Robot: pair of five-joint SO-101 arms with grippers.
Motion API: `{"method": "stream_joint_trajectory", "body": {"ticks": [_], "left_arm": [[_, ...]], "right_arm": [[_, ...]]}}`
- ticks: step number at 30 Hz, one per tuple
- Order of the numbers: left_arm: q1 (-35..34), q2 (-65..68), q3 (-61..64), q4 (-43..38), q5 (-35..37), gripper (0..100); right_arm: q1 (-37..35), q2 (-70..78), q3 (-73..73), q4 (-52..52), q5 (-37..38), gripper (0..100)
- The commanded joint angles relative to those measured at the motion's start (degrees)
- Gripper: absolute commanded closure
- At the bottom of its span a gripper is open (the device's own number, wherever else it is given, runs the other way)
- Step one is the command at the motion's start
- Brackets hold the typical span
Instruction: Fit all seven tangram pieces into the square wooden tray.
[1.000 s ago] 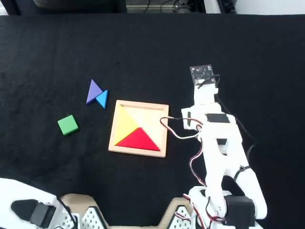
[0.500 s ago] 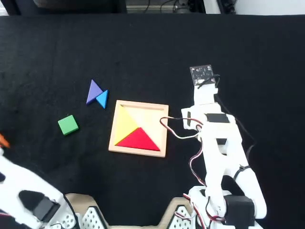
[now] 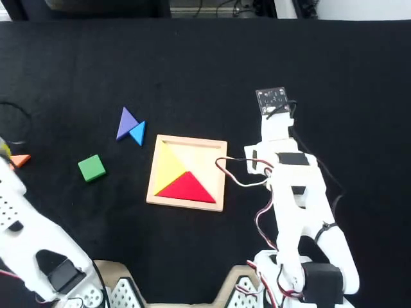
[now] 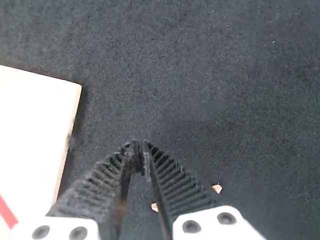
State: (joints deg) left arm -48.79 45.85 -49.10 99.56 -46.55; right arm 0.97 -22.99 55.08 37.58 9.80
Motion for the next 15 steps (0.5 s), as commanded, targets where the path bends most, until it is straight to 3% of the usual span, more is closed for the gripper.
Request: {"method": "stream_joint_trajectory", "body": {"ticks": [1, 8, 15], "left_arm": [[-1.8, -4.6, -3.2, -1.9, 0.5, 89], [-2.3, -0.3, 0.9, -16.5, 0.4, 89], [-5.3, 3.3, 1.5, -24.4, 0.5, 89]], "right_arm": [[-0.9, -1.6, -0.2, -1.0, 2.2, 98.8], [-0.9, -1.6, 0.0, -1.0, 2.4, 98.8], [-0.9, -1.6, 0.0, -1.0, 2.5, 98.8]]}}
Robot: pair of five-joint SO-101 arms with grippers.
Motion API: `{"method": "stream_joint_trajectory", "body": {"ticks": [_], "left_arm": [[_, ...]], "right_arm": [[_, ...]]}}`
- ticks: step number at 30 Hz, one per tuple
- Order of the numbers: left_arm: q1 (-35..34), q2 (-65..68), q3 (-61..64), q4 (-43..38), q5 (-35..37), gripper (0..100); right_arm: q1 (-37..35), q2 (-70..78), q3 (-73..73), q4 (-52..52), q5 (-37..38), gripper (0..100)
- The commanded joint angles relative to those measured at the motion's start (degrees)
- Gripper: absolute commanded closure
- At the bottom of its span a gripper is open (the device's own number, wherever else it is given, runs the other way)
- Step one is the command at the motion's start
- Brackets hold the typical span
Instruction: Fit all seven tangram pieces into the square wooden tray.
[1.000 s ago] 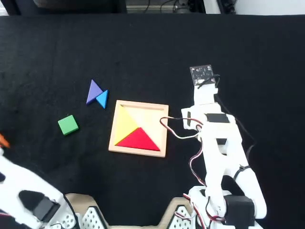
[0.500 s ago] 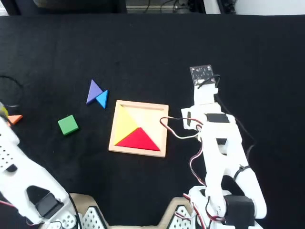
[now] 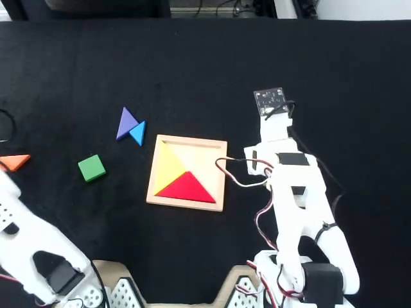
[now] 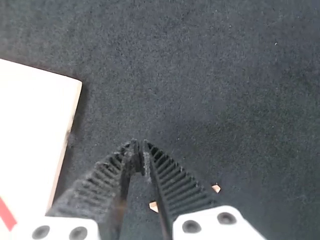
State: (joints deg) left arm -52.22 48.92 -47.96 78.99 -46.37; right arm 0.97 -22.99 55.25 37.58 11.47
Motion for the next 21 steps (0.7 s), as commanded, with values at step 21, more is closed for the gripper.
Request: {"method": "stream_joint_trajectory", "body": {"ticks": [21], "left_arm": [[10.8, 3.2, 3.4, 21.8, -5.8, 89]], "right_arm": [[-0.9, -1.6, 0.1, -1.0, 1.0, 98.8]]}}
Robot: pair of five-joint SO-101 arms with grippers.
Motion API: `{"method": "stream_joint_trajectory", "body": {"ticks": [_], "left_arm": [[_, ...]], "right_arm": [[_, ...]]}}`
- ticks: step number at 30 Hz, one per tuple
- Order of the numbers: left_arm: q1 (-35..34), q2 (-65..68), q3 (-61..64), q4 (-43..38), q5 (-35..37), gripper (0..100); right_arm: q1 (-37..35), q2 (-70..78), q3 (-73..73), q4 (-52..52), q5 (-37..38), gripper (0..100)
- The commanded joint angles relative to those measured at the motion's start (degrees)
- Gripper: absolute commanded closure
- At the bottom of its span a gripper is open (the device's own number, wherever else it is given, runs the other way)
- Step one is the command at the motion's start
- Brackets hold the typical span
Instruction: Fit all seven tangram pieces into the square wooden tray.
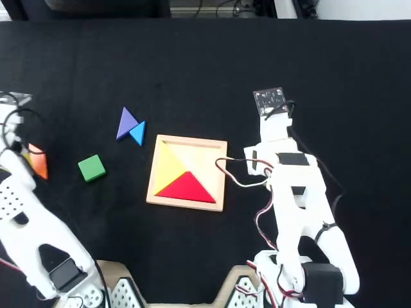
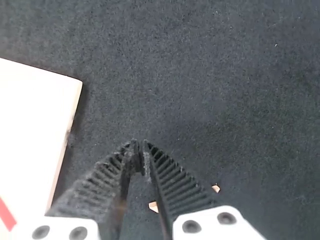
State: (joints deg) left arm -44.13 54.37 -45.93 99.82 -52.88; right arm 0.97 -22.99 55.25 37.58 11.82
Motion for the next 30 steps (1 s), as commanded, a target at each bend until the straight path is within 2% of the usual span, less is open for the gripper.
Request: {"method": "stream_joint_trajectory", "body": {"ticks": [1, 8, 11, 15, 18, 20, 24, 30], "left_arm": [[2.9, -2.3, 1.5, 1.0, 0.7, 89], [-1.1, -10.9, -7.1, 1.0, 0.4, 89], [-1.8, -12.1, -5.3, 0.4, 0.6, 89], [-0.9, -6.9, 2.2, -10.0, 0.8, 89], [-1.3, -3.6, 3.5, -17.4, 4.0, 89], [-0.8, -2.4, 3.1, -17.2, 3.2, 89], [2.3, -2.4, 2.9, -13.0, -8.4, 89], [9.0, -2.0, 3.4, -12.5, -7.4, 84]], "right_arm": [[-0.9, -1.6, 0.1, -1.0, 0.6, 98.8], [-0.9, -1.6, 0.0, -1.0, 0.6, 98.8], [-0.9, -1.6, 0.0, -1.0, 0.6, 98.8], [-0.9, -1.6, 0.0, -1.0, 0.6, 98.8], [-0.9, -1.6, 0.0, -1.0, 0.6, 98.8], [-0.9, -1.6, 0.0, -1.0, 0.6, 98.8], [-0.9, -1.6, 0.0, -1.0, 0.6, 98.8], [-0.9, -1.6, 0.0, -1.0, 0.6, 98.8]]}}
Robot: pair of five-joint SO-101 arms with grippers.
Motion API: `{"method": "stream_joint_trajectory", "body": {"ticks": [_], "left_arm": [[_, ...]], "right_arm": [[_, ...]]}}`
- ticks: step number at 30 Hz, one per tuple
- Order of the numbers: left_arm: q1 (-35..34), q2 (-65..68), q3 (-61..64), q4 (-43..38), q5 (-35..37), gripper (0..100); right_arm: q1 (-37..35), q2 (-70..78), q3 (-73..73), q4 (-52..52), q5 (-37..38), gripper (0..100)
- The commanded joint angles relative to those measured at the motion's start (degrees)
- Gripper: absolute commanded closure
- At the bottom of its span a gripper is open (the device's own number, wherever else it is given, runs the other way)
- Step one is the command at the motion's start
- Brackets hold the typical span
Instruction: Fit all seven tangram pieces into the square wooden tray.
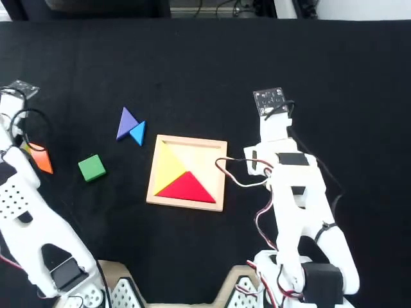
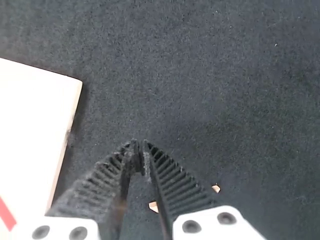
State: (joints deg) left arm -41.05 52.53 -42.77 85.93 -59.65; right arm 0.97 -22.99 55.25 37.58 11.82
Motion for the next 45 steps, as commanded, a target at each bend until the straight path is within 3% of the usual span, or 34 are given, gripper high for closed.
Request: {"method": "stream_joint_trajectory", "body": {"ticks": [1, 12, 20, 22, 28, 38, 45], "left_arm": [[7.2, -0.2, 0.3, 1.5, -0.1, 84], [19.0, -0.4, 0.3, 9.7, 3.3, 84], [14.2, -6.1, -10.2, 15.2, 2.2, 84], [13.7, -9.9, -5.8, 15.2, -1.9, 82], [14.8, -29.2, 23.5, 14.2, -11.9, 81], [13.1, -46.1, 61.3, -18.3, -15.2, 81], [12.2, -53.3, 71.0, -31.3, -11.7, 79]], "right_arm": [[-0.9, -1.6, 0.0, -1.0, 0.6, 98.8], [-0.9, -1.6, 0.0, -1.0, 0.6, 98.8], [-1.0, -1.6, -0.1, -1.0, 0.6, 98.8], [-1.0, -1.6, -0.1, -1.0, 0.6, 98.8], [-1.0, -1.6, -0.1, -1.0, 0.7, 98.8], [-1.0, -1.6, 0.0, -1.0, 0.7, 98.8], [-1.0, -1.6, 0.0, -1.0, 0.7, 98.8]]}}
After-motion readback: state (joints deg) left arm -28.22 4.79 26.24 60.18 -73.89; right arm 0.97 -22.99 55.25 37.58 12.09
